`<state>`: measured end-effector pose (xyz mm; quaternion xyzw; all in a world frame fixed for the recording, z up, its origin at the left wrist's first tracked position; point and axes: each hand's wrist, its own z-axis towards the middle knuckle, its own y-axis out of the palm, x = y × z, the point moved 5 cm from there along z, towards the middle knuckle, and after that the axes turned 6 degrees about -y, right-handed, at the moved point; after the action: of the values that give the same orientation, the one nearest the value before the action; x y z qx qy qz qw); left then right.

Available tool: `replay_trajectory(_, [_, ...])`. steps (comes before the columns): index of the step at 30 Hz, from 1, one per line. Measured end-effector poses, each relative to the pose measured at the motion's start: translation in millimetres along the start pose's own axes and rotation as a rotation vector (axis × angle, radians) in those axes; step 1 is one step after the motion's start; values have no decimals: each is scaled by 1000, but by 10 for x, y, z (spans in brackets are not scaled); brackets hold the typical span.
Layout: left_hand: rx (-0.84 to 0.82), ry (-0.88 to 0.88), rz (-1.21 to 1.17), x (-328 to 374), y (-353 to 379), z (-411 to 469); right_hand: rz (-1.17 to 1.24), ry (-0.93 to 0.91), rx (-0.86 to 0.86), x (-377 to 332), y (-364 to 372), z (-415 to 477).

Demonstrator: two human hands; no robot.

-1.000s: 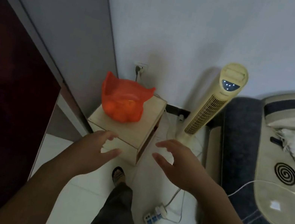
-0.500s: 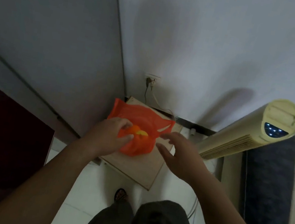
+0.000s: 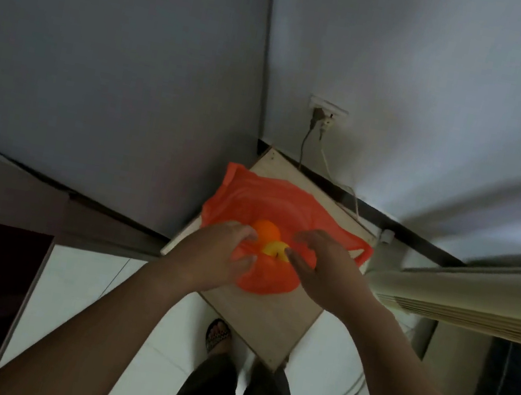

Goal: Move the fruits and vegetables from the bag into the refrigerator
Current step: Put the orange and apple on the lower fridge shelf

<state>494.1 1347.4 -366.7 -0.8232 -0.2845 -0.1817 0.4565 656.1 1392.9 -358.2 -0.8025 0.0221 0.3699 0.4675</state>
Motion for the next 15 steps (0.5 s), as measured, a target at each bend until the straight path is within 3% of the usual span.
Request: replay_trajectory(15, [69, 28, 43, -217, 314, 862, -21, 13, -15, 394, 345, 686])
